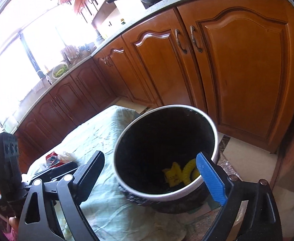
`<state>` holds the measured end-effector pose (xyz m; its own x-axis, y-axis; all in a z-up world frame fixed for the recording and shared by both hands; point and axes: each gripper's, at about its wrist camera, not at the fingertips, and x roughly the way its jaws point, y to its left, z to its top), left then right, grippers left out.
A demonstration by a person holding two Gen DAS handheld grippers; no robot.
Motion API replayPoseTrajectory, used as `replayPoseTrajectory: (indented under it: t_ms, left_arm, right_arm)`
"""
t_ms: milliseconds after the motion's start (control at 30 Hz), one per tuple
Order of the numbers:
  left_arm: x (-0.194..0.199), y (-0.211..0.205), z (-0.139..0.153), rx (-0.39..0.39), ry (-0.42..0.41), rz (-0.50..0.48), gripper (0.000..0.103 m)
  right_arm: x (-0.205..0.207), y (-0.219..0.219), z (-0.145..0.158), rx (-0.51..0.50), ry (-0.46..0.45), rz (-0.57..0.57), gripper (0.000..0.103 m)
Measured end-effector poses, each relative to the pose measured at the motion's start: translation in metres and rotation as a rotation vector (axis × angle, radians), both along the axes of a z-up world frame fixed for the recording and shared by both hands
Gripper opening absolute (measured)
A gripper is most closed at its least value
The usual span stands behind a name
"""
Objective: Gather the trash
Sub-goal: 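Open both tools to drop the snack bag and foam net into the bin, then grasp the white milk carton with the left tool while the right tool grasps the red wrappers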
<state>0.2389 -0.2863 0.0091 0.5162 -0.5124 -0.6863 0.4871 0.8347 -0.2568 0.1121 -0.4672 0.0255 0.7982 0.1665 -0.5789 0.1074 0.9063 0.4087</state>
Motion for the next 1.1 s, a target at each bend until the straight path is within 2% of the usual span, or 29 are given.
replayPoseTrajectory:
  t_ms: [200,567,767,867,1100]
  left_arm:
    - [-0.034,0.061,-0.001,-0.009,-0.036,0.105,0.071]
    - [-0.071,0.162,-0.002,0.008,-0.093,0.288,0.074]
    - [-0.081,0.199,-0.005,0.022,-0.115,0.361,0.077]
    - [-0.082,0.213,-0.007,0.041,-0.119,0.391,0.078]
    - [-0.073,0.242,-0.019,0.074,-0.077,0.430,0.078]
  right_arm:
    - [-0.015,0.038,-0.003,0.050,-0.027,0.047,0.096]
    - [-0.015,0.116,-0.019,0.078,0.006,0.192,0.096]
    - [-0.009,0.157,-0.019,0.045,-0.012,0.262,0.096]
    - [0.000,0.172,-0.020,0.044,0.012,0.297,0.096]
    - [0.022,0.190,-0.027,0.072,0.059,0.316,0.095]
